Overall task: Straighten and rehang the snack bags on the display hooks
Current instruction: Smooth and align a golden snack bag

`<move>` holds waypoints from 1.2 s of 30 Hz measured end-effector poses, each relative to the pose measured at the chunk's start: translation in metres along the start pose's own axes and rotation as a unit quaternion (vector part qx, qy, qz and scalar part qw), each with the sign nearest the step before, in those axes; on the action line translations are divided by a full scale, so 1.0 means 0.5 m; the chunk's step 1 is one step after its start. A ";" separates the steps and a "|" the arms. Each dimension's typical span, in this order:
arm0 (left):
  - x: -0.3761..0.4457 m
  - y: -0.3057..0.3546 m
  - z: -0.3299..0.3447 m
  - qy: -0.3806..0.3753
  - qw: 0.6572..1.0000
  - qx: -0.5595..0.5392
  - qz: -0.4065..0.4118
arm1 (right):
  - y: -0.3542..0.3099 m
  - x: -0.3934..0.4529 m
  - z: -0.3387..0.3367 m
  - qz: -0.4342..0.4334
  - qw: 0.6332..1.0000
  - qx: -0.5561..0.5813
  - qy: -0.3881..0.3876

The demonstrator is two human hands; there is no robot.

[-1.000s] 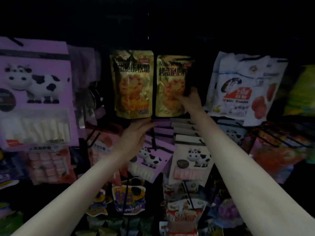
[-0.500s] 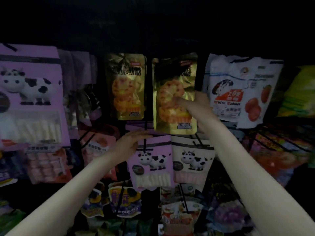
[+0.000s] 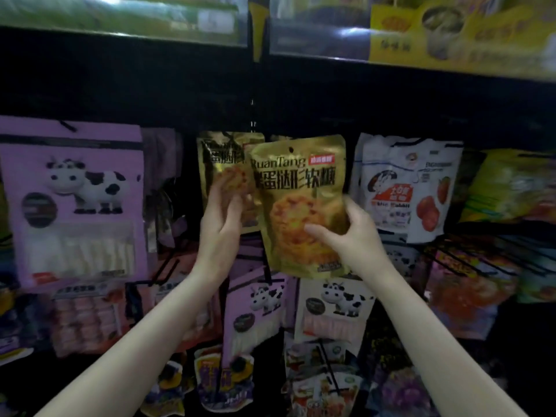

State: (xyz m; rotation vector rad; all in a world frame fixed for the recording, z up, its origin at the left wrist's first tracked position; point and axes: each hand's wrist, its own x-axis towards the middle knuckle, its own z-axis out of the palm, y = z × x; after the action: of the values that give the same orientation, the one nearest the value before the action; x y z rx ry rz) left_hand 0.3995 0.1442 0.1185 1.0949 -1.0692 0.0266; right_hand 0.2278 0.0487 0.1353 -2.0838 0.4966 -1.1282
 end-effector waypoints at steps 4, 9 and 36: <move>0.010 0.013 -0.046 -0.010 0.994 0.096 0.049 | -0.029 0.035 0.050 -0.077 0.996 -0.043 -0.007; 0.029 0.009 -0.088 0.054 0.962 0.250 0.092 | -0.057 0.071 0.120 -0.148 0.989 -0.007 -0.010; 0.116 -0.038 -0.049 -0.029 0.856 0.486 0.173 | -0.011 0.121 0.159 -0.073 0.995 -0.004 -0.074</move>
State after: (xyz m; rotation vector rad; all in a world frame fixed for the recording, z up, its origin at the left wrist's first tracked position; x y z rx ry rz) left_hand 0.4567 0.1257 0.1452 1.7814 -1.3269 0.9172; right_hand 0.3276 0.0470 0.1442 -2.2194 0.2813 -1.0449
